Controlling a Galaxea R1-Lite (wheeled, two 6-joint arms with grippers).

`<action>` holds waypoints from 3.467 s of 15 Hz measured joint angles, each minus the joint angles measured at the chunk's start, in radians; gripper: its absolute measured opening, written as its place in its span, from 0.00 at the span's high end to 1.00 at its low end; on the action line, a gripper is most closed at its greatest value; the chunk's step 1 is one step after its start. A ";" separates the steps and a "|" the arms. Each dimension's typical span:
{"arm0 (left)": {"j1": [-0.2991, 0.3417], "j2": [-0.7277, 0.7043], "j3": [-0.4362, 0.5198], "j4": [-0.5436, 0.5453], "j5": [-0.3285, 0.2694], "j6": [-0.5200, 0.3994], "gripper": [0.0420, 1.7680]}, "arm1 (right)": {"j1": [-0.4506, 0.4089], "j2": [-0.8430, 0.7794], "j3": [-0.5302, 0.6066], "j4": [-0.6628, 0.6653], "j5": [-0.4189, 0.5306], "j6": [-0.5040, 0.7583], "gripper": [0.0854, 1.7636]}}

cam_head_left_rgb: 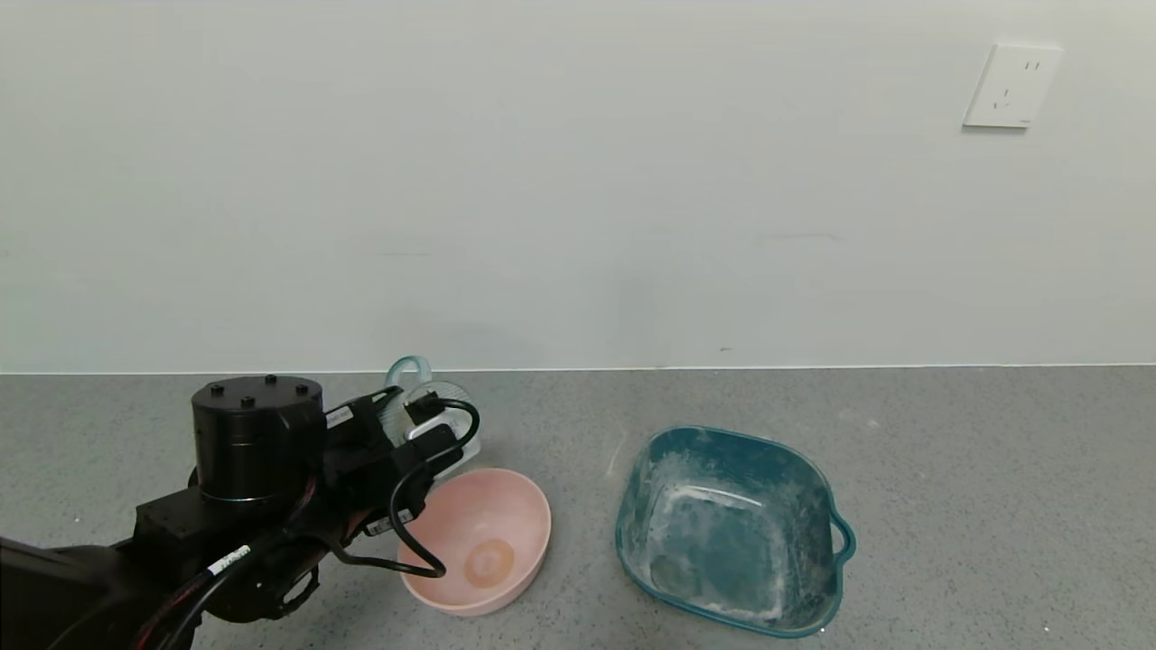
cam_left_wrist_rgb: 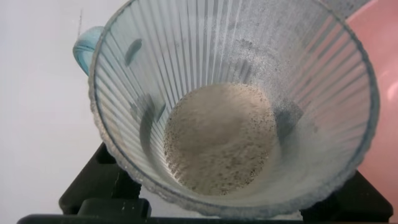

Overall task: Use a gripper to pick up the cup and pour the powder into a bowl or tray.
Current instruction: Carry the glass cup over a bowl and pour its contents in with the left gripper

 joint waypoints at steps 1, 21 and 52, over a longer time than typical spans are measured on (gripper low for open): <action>0.000 0.000 0.004 0.000 0.000 0.022 0.26 | 0.000 0.000 0.000 0.000 0.000 0.000 0.03; -0.048 0.014 0.030 0.001 0.164 0.344 0.27 | 0.000 0.000 0.000 0.000 0.000 0.000 0.03; -0.218 -0.006 0.057 -0.003 0.428 0.664 0.27 | 0.000 0.000 0.000 0.000 0.000 0.000 0.03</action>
